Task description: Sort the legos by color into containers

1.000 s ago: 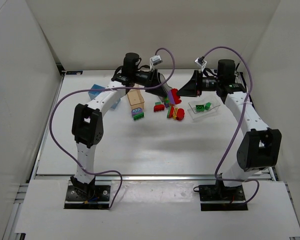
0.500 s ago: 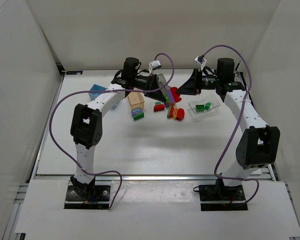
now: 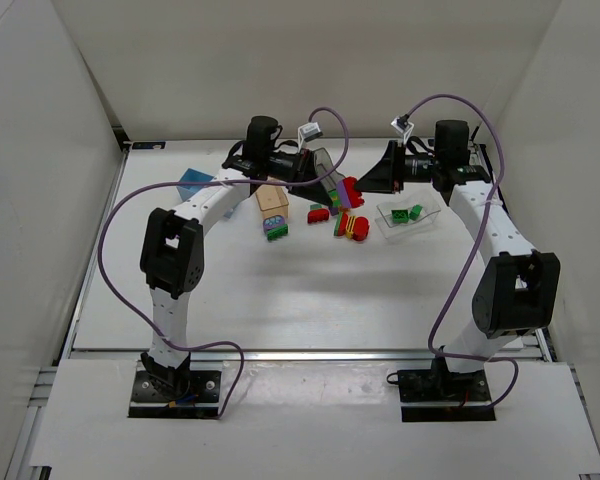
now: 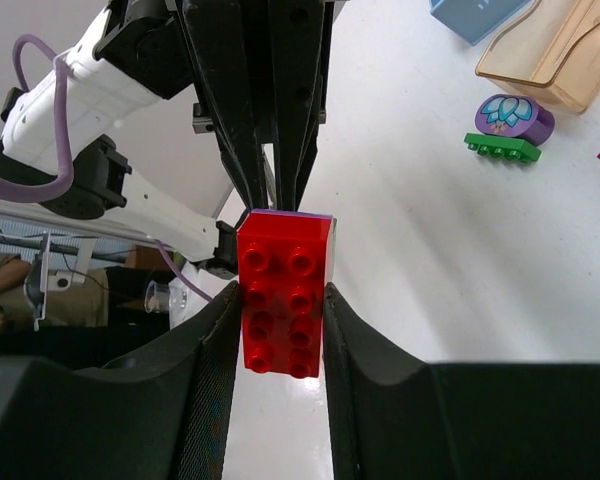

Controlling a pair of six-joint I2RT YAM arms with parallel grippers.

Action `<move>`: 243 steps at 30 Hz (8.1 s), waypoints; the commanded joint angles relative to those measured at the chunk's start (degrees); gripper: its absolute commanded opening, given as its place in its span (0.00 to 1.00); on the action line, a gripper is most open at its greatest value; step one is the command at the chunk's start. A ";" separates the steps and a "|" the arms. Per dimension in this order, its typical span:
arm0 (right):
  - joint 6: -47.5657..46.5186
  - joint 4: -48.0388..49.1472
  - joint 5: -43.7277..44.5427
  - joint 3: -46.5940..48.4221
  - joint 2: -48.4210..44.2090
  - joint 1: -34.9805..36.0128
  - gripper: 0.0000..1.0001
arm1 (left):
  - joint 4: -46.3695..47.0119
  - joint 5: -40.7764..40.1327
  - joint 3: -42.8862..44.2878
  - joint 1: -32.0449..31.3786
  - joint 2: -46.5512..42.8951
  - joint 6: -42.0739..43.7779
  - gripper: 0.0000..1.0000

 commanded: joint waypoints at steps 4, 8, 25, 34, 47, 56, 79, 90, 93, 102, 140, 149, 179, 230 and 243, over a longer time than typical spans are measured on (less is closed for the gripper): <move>-1.41 -0.43 -1.22 -0.09 -2.77 -1.20 0.00 | 0.71 7.62 -0.99 0.01 -5.23 1.42 0.19; -1.50 -0.96 -1.40 -1.41 -4.17 -1.55 0.00 | 0.53 7.62 -3.10 0.27 -5.84 2.39 0.64; 1.84 2.02 -2.54 -2.20 -3.83 1.17 0.00 | 3.34 7.45 4.45 0.45 -1.72 2.04 0.96; 3.51 4.31 -2.37 -1.15 -2.25 2.22 0.00 | 3.52 7.54 5.16 -0.08 -0.92 1.60 0.93; 3.60 4.49 -2.02 0.70 -1.10 2.14 0.00 | 3.34 7.62 2.53 -0.61 -1.36 0.19 0.74; 3.34 4.23 -1.84 1.93 -1.10 2.14 0.00 | 3.34 7.71 0.33 -1.31 -1.89 -0.33 0.62; -7.73 -6.75 -0.70 -5.36 -8.04 -13.58 0.00 | 3.52 7.62 -10.83 -0.43 -9.09 2.12 0.15; -29.09 -34.70 11.68 -9.14 -26.03 -22.29 0.00 | -14.92 -20.65 22.86 -6.67 10.91 18.73 0.14; -28.31 -35.94 17.65 -11.51 -30.18 -22.56 0.00 | -19.14 -27.61 30.71 -9.39 17.94 22.41 0.13; -28.65 -42.62 23.74 -13.01 -39.42 -28.09 0.00 | -21.79 -40.01 40.48 -14.84 27.28 30.08 0.12; -24.98 -35.96 14.52 -17.31 -36.26 -29.94 0.00 | -9.67 -46.97 51.75 -12.75 32.42 21.03 0.99; -6.20 -10.83 -1.22 -18.55 -23.10 -24.50 0.00 | 10.42 -7.89 33.15 1.40 13.16 -9.16 0.96; 10.11 10.46 -4.92 5.09 3.82 0.91 0.00 | 28.92 6.04 10.96 0.27 7.08 -29.25 0.93; -14.68 -13.27 6.77 -2.01 -11.11 -12.28 0.00 | -30.72 -23.98 34.38 7.66 13.91 23.12 0.15; -18.46 -17.66 10.91 -4.75 -15.69 -12.36 0.00 | -42.10 -76.74 38.86 6.32 17.64 30.01 0.10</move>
